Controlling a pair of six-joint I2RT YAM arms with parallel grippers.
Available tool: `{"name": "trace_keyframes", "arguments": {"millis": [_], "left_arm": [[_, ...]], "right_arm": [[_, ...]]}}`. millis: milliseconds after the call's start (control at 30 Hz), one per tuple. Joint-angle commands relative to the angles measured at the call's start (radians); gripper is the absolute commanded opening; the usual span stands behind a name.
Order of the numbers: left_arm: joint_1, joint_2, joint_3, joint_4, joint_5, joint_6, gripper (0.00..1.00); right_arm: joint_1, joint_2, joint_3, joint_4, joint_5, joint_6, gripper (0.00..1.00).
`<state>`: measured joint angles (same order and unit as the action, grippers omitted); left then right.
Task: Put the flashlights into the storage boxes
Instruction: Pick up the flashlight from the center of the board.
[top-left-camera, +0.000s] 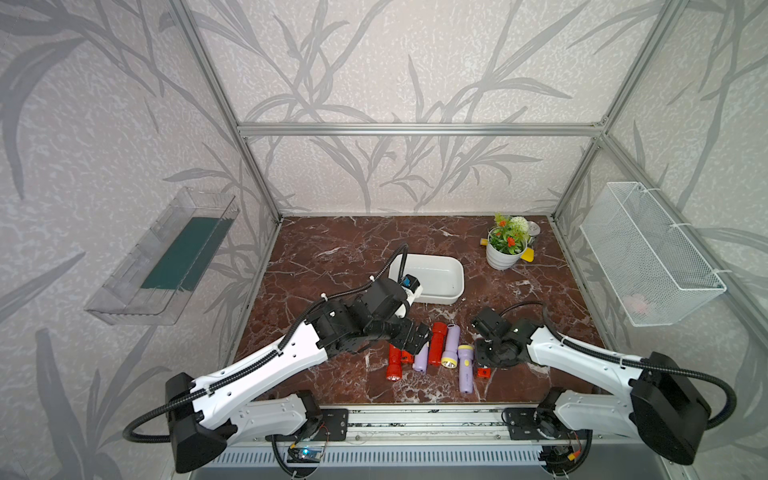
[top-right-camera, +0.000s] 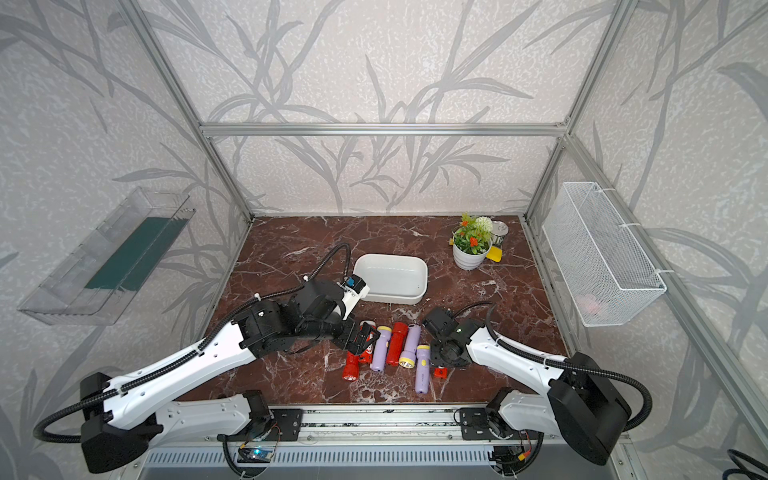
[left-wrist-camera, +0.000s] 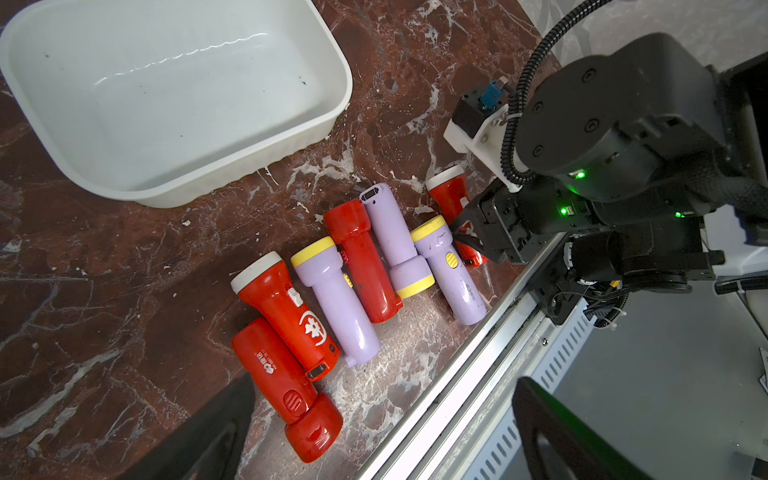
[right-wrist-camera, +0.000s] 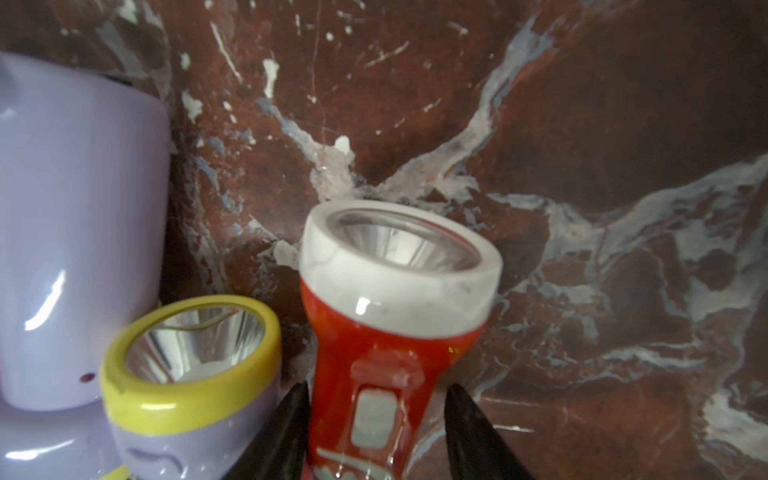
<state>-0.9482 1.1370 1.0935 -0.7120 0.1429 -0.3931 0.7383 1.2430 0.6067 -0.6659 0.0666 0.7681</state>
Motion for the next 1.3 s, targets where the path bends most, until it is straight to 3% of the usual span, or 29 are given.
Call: {"name": "trace_keyframes", "arguments": {"millis": [0, 600, 1267], "left_arm": [[-0.003, 0.009, 0.041, -0.035, -0.023, 0.017, 0.99], [-0.003, 0.013, 0.062, -0.055, -0.053, 0.031, 0.99], [-0.003, 0.0, 0.06, -0.062, -0.09, 0.039, 0.99]], "right_arm": [[-0.002, 0.025, 0.028, -0.014, 0.027, -0.004, 0.5], [-0.03, 0.045, 0.04, -0.018, 0.04, -0.025, 0.43], [-0.029, -0.006, 0.162, -0.128, 0.082, -0.062, 0.39]]}}
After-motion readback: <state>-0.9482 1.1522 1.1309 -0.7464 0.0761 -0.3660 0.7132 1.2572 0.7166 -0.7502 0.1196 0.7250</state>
